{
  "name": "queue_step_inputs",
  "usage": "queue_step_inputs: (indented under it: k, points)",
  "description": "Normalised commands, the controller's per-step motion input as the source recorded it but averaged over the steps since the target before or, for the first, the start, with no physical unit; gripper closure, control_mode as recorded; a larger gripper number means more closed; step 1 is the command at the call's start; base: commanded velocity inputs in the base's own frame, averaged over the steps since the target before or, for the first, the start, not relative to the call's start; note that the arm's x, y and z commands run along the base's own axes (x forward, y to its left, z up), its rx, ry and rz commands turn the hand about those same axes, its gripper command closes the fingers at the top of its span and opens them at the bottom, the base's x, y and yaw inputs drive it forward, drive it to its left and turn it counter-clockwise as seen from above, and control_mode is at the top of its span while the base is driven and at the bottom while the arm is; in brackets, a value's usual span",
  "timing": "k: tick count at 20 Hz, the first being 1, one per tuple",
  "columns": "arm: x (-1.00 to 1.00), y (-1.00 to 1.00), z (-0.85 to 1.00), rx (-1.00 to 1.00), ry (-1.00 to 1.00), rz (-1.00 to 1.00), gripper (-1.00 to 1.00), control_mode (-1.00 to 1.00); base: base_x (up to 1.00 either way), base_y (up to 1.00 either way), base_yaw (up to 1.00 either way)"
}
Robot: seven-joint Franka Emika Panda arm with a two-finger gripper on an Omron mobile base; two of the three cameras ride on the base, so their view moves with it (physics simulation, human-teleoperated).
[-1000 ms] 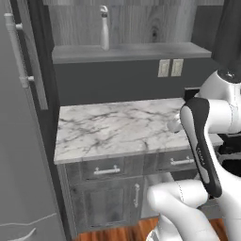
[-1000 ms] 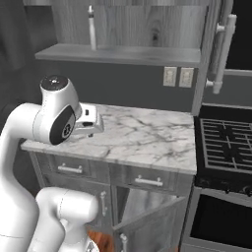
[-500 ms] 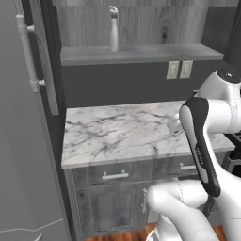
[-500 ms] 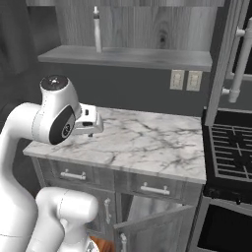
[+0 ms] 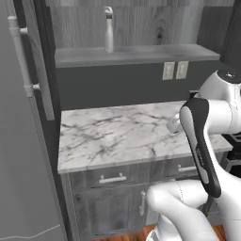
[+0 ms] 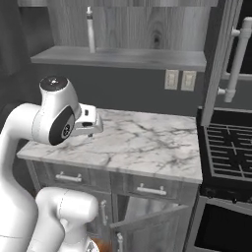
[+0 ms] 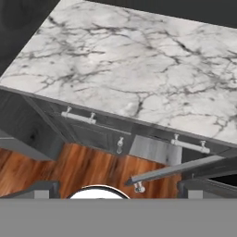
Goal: Move the cutting board and knife to the sink. Then move spray from the cabinet to the counter.
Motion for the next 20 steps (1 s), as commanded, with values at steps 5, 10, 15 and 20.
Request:
queue_step_inputs:
  k: [5, 10, 15, 20]
  points:
    - [0.00, 0.00, 0.00, 0.00, 0.00, 0.00, -1.00, 1.00, 0.56, 0.03, -0.21]
    - [0.00, 0.00, 0.00, 0.00, 0.00, 0.00, -1.00, 1.00, 0.56, 0.07, -0.23]
    - [0.00, 0.00, 0.00, 0.00, 0.00, 0.00, -1.00, 1.00, 0.25, 0.11, -0.17]
    - [0.00, 0.00, 0.00, 0.00, 0.00, 0.00, -1.00, 1.00, 0.16, 0.23, -0.08]
